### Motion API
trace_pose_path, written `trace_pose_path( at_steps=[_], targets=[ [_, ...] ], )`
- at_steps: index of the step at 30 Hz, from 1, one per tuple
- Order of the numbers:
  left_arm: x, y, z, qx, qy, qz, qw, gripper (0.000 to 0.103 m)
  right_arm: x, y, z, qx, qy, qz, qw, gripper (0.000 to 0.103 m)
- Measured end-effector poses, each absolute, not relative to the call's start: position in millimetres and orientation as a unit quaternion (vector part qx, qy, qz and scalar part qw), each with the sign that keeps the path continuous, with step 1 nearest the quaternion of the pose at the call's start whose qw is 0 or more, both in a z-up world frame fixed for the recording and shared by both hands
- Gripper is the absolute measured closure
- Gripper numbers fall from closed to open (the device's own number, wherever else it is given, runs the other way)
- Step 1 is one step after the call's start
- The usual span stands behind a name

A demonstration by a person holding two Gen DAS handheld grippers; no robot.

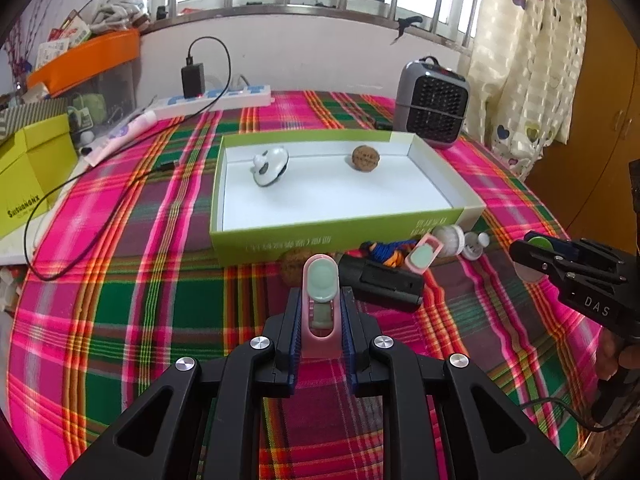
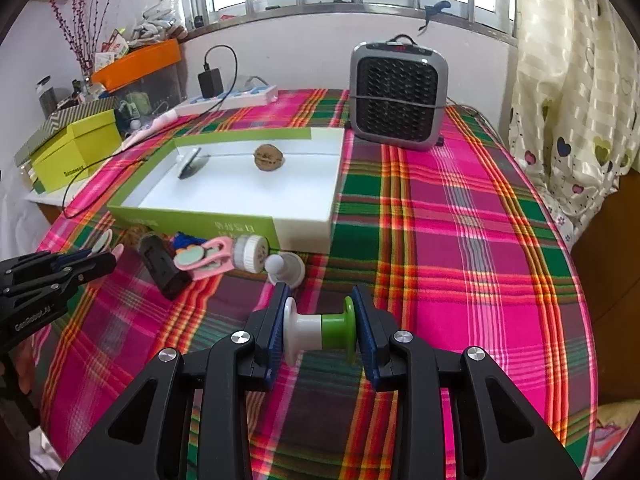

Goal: Organize objects
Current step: 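Carry the pink clip and spool over the white box with both grippers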

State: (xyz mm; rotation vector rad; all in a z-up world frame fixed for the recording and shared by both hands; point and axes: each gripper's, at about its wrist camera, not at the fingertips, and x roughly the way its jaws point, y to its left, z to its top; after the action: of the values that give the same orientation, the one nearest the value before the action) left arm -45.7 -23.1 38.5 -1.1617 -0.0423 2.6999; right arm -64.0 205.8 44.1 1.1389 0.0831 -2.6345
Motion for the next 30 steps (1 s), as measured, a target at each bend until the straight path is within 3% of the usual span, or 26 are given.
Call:
trace_pose_path(
  at_steps=[30],
  targets=[
    [-137.7,-9.3,59.0,-0.389,-0.013,0.913,0.125,0.087,-149.4,163.5,73.6,0.369,0.054,-0.913,0.164,0.070]
  ],
)
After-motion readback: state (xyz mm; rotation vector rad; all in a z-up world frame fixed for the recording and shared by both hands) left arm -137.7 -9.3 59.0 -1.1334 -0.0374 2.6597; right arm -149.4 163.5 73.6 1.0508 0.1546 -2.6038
